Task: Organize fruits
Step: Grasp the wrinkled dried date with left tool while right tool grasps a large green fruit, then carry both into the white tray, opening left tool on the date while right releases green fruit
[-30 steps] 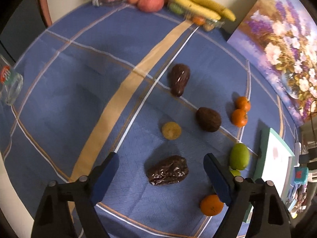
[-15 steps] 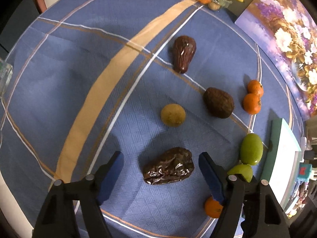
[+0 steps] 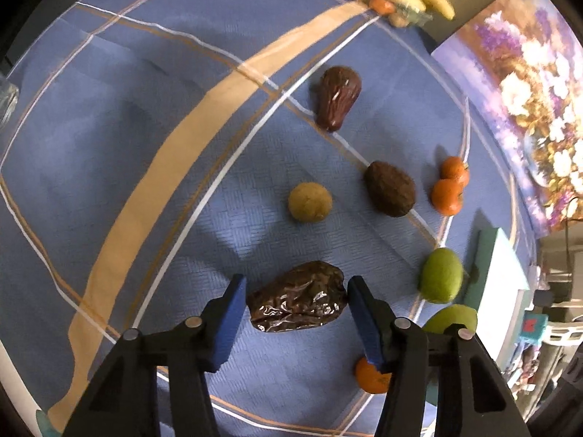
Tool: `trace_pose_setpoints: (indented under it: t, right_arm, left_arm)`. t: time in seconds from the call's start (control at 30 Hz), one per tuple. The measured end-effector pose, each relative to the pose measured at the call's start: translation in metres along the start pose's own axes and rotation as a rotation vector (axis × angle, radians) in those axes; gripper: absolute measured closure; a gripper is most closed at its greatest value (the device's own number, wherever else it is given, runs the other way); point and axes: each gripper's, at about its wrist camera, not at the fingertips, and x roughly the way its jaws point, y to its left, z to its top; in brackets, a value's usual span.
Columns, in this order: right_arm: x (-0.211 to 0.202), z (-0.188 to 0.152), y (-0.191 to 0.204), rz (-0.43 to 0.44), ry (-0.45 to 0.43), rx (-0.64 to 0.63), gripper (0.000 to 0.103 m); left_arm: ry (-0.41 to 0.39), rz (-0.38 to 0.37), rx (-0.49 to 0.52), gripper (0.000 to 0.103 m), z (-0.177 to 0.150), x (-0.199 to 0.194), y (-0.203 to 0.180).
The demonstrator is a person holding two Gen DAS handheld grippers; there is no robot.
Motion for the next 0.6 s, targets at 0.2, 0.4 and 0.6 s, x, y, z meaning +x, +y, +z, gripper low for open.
trace_pose_setpoints:
  t: [0.2,0.4,0.6]
  right_arm:
    - [-0.024,0.002,-0.009,0.001,-0.062,0.025,0.06]
    - [-0.041,0.004,-0.03,-0.058,-0.101,0.081,0.06]
    - [-0.054,-0.003,-0.072,-0.113,-0.116,0.207,0.06]
  left_arm:
    - [-0.064,-0.047,0.036,0.044,-0.01,-0.027,-0.008]
    - [-0.097,-0.069,0.107,0.044,-0.018,-0.047,-0.036]
    - [-0.105,-0.076,0.2,0.044,-0.034,-0.047,-0.068]
